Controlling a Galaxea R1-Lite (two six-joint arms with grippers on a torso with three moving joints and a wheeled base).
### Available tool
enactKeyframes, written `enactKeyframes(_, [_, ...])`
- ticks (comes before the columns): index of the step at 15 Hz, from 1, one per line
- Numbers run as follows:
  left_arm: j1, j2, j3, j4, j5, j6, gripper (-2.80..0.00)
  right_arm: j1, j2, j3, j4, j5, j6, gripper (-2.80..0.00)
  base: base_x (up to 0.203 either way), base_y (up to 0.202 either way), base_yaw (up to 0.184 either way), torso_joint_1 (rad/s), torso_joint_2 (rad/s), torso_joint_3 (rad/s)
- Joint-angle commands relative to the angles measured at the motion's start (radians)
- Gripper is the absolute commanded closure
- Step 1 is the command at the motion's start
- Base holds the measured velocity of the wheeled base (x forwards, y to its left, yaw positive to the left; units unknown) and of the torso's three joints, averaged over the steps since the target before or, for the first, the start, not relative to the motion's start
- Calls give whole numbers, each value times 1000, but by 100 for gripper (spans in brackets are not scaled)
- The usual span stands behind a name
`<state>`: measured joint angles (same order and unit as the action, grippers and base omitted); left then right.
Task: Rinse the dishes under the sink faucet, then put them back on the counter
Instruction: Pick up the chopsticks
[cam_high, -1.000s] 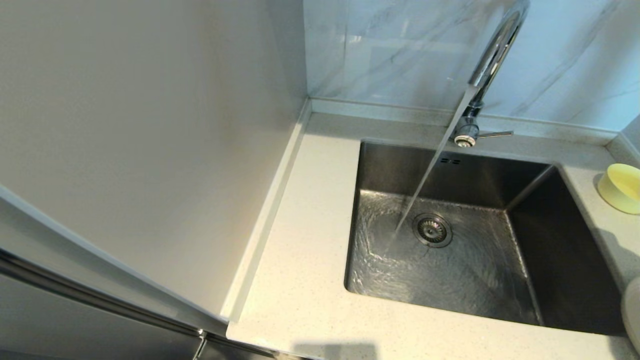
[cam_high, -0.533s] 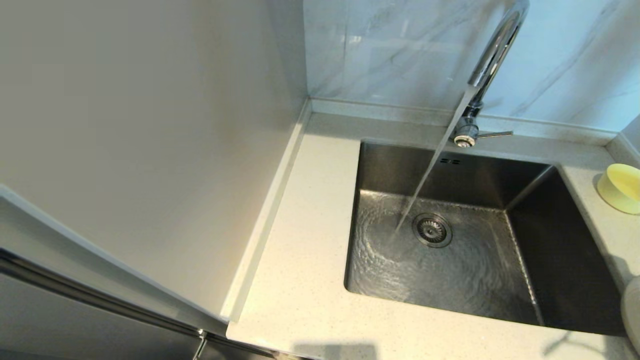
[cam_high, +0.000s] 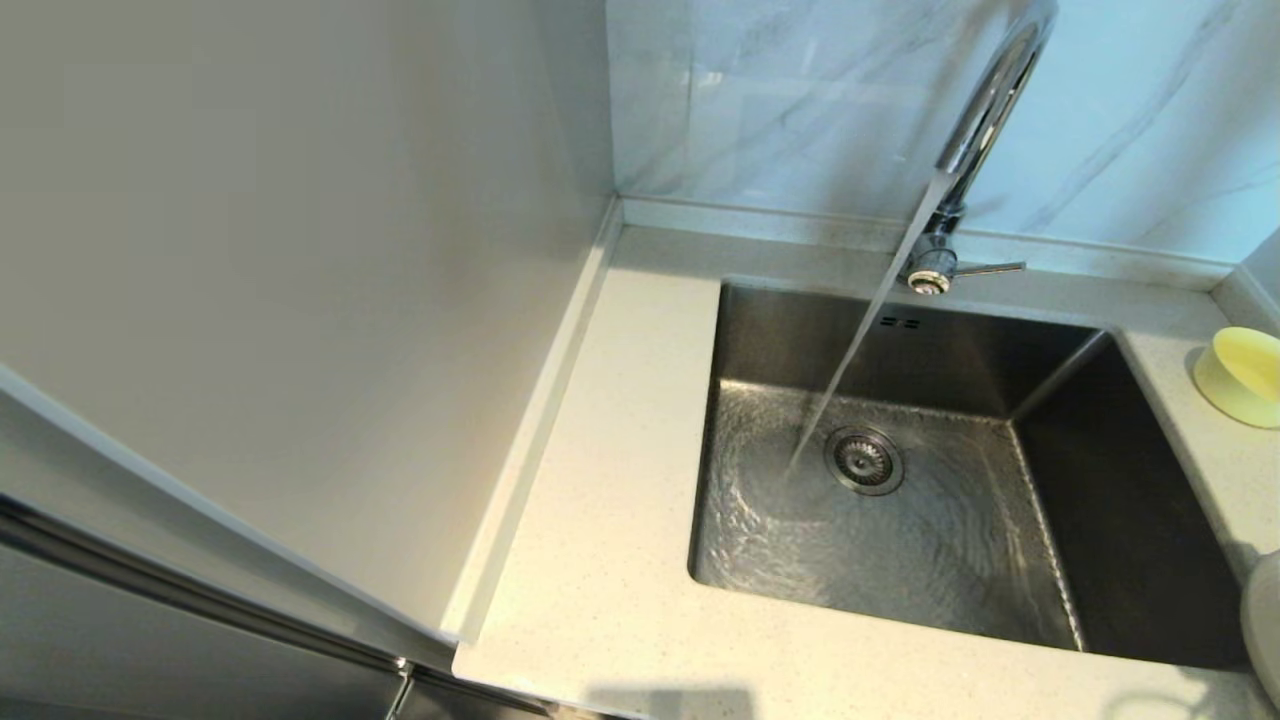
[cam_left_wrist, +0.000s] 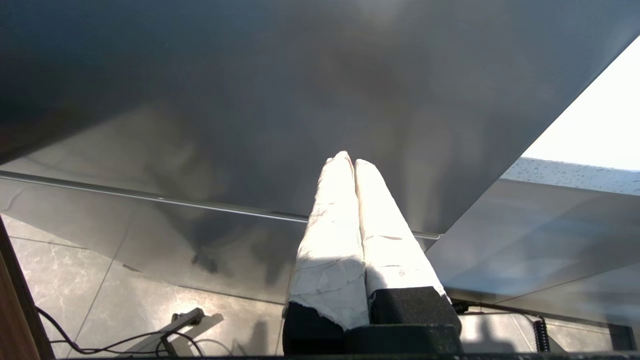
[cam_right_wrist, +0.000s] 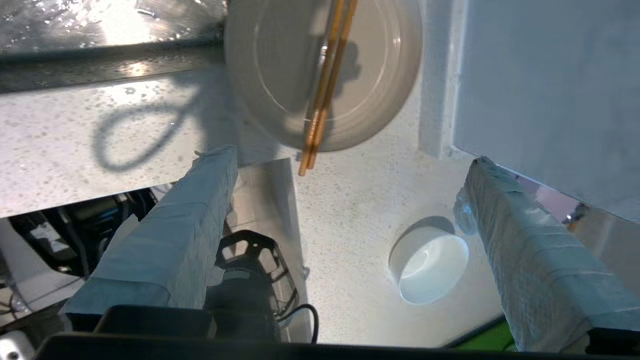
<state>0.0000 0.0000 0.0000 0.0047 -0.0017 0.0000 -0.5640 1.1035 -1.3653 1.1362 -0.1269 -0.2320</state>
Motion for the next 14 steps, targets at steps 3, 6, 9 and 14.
enactKeyframes(3, [0,0,0,0,0,0,0,-80,51,32,-20,-2,-2,-280,0,0,0,0,0,0])
enactKeyframes(6, [0,0,0,0,0,0,0,-115,110,120,-150,43,-3,-280,0,0,0,0,0,0])
enactKeyframes(9, [0,0,0,0,0,0,0,-180,158,229,-307,112,-23,-280,0,0,0,0,0,0])
enactKeyframes(14, [0,0,0,0,0,0,0,-398,265,446,-620,287,-261,-280,0,0,0,0,0,0])
